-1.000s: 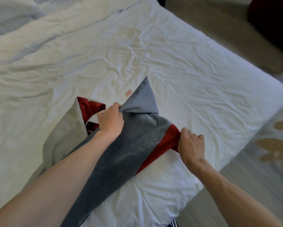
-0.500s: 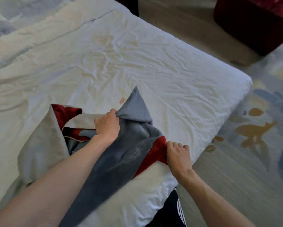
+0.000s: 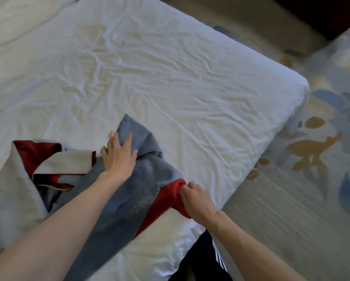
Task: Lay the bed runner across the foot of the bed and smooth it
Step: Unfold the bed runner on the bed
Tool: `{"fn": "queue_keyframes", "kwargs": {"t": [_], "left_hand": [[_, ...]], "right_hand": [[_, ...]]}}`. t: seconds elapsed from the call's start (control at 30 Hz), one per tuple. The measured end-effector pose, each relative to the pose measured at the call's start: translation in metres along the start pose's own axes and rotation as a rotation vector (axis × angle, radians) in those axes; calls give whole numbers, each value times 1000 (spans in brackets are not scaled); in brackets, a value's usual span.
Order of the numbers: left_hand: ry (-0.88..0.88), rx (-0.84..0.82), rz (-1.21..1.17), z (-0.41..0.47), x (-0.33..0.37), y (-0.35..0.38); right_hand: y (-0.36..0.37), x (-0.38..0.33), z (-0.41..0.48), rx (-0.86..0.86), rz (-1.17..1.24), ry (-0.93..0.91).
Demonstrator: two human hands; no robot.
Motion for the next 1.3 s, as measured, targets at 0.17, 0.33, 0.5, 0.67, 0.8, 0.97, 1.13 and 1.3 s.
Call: {"fn": "queue_keyframes", "kwargs": {"t": [0.17,0.33,0.5,0.67,0.8,0.97,1.13,1.3], "left_hand": [[210,-32,221,15,26,14],[468,-117,368,28,56,39],[562,-129,424,32,68,65],[624,-67,443,28,62,75],[623,-10,473,27,54,73],[586,-6,347,33,54,58],[393,-63,-149,39,72,24],[324,-99,-289,52,99,-4]], "right_hand": [[-1,28,11,92,85,278],[5,29,17,10,-24,260],[20,16,10,-1,-109,268],[25,7,10,-10,-122,306],[22,1,9,5,-122,323],[3,12,10,54,-132,372],[-43,24,8,102,-220,380],[-86,30,11,157,-324,332]]}}
Point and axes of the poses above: each hand's wrist, its own z-axis towards the middle knuckle, its own y-axis out of the palm, x = y × z, the point moved 3 cm from there along z, towards the middle knuckle, and after that the axes turned 13 degrees about -y, right-handed, at the moved point
